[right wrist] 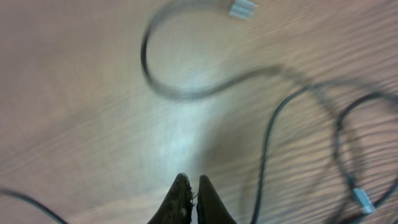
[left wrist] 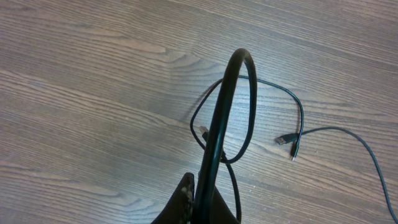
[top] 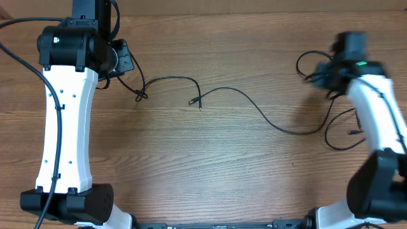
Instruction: Untangle cables
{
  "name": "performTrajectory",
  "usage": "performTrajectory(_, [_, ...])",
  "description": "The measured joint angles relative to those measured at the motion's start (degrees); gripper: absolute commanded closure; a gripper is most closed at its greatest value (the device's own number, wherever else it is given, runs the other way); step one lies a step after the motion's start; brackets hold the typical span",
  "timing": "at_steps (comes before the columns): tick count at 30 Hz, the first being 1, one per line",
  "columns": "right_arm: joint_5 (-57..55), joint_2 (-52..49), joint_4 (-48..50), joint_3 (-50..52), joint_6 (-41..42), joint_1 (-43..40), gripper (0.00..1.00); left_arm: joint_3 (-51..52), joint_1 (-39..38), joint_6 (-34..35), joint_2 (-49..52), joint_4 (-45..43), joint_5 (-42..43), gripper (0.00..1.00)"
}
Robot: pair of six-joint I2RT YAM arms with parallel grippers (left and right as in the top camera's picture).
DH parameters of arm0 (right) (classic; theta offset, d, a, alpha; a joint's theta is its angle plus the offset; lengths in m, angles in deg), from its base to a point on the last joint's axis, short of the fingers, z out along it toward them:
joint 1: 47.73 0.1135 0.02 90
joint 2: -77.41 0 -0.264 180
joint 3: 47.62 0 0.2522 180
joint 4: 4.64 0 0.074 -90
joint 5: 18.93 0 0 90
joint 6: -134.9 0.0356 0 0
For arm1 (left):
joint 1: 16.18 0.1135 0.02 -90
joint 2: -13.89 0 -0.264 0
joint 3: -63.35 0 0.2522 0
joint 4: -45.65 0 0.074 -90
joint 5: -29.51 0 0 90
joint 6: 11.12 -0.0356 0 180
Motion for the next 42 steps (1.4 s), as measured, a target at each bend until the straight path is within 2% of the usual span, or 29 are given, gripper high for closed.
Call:
performTrajectory(3, [8.1, 1.5, -2.8, -3.0, -2.3, -3.1, 0.7, 0.0, 0.0, 0.0, 0.0, 0.0, 0.0, 0.96])
performTrajectory(7, [17.0, 1.1, -6.4, -3.1, -8.4, -1.6, 0.5, 0.0, 0.0, 0.0, 0.0, 0.0, 0.0, 0.96])
performTrajectory(14, [22.1, -1.7, -6.4, -3.1, -19.4, 8.6, 0.34, 0.0, 0.0, 0.0, 0.0, -0.6, -0.9, 0.96])
performTrajectory(22, [23.1, -7.3, -0.1, -3.1, -26.5, 22.1, 0.3, 0.0, 0.0, 0.0, 0.0, -0.7, -0.9, 0.96])
performTrajectory(25, [23.0, -10.0, 0.9, -3.1, -29.5, 26.3, 0.26, 0.0, 0.0, 0.0, 0.0, -0.3, -0.9, 0.96])
performTrajectory(31, [17.9, -14.1, 3.8, -3.1, -32.0, 33.0, 0.27, 0.0, 0.0, 0.0, 0.0, -0.3, -0.9, 0.96])
performTrajectory(35, [16.3, -16.8, 5.9, -3.1, -29.7, 36.3, 0.26, 0.0, 0.0, 0.0, 0.0, -0.4, -0.9, 0.96])
performTrajectory(40, [16.4, -19.6, 11.6, -3.0, -20.7, 38.4, 0.44, 0.0, 0.0, 0.0, 0.0, -0.3, -0.9, 0.96])
performTrajectory(42, [16.5, -20.2, 14.4, -3.0, -15.8, 38.6, 0.45, 0.0, 0.0, 0.0, 0.0, -0.3, -0.9, 0.96])
